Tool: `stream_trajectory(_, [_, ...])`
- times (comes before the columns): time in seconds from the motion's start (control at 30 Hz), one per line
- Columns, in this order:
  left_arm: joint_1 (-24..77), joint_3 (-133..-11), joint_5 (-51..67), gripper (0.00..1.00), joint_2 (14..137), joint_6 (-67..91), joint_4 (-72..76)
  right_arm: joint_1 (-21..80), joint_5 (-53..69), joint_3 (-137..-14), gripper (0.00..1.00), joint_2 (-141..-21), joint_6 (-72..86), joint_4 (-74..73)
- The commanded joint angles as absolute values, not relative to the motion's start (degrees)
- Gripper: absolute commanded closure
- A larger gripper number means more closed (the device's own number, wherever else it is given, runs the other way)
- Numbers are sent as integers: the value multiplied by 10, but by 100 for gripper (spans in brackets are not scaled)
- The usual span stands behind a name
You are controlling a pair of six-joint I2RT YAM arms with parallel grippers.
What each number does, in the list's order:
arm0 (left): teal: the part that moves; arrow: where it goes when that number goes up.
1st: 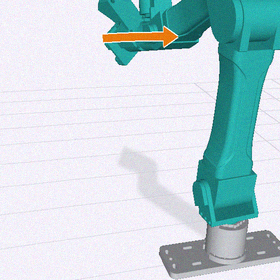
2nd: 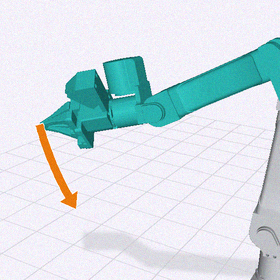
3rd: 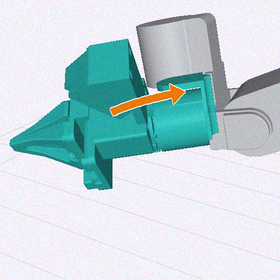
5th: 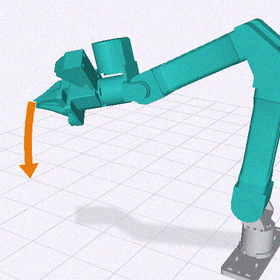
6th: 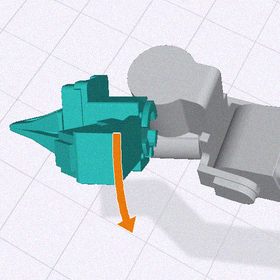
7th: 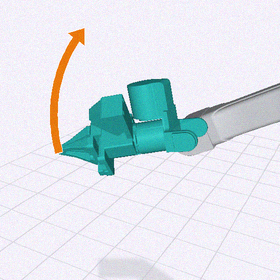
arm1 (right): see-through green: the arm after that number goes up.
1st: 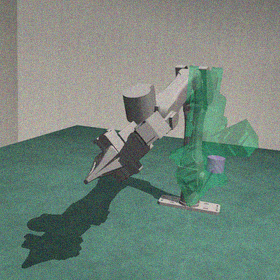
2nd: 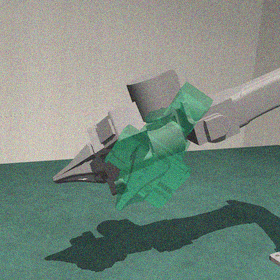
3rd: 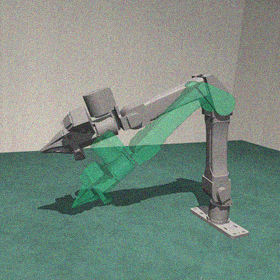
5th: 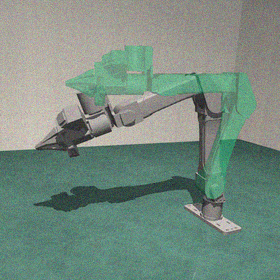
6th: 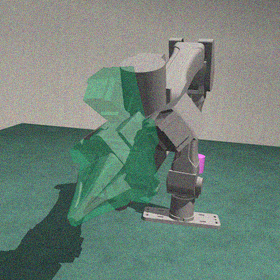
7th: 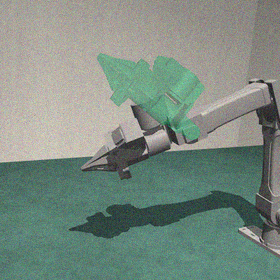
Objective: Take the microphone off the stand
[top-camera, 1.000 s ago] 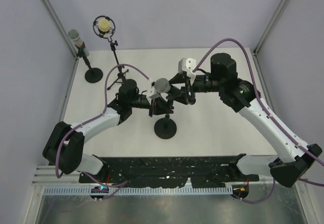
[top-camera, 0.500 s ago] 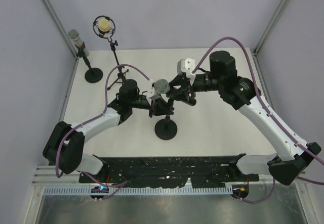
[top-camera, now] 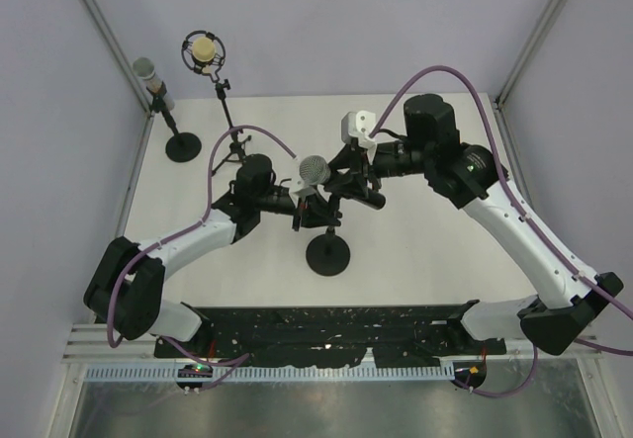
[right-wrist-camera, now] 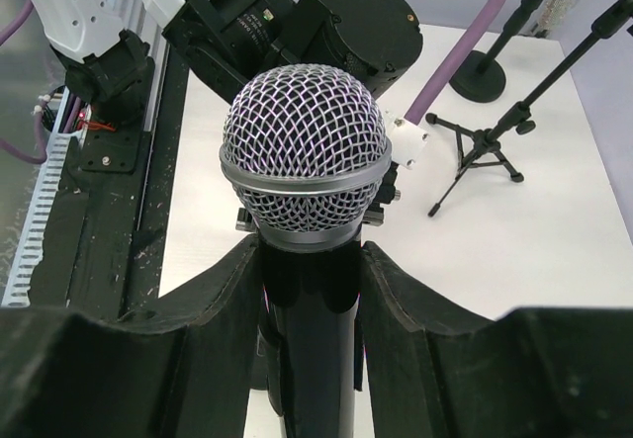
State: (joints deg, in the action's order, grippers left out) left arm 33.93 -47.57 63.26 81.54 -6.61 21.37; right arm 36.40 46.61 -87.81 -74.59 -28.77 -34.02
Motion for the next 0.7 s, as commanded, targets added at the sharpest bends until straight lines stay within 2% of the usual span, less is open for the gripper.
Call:
stream_trajectory(0.0, [353, -490, 641, 100, 826, -83, 178, 374, 495, -925, 74, -744, -270, -307])
stream_trajectory(0.67, [369, -508, 630, 100, 838, -127, 121, 375, 523, -946, 77, -730, -227, -293])
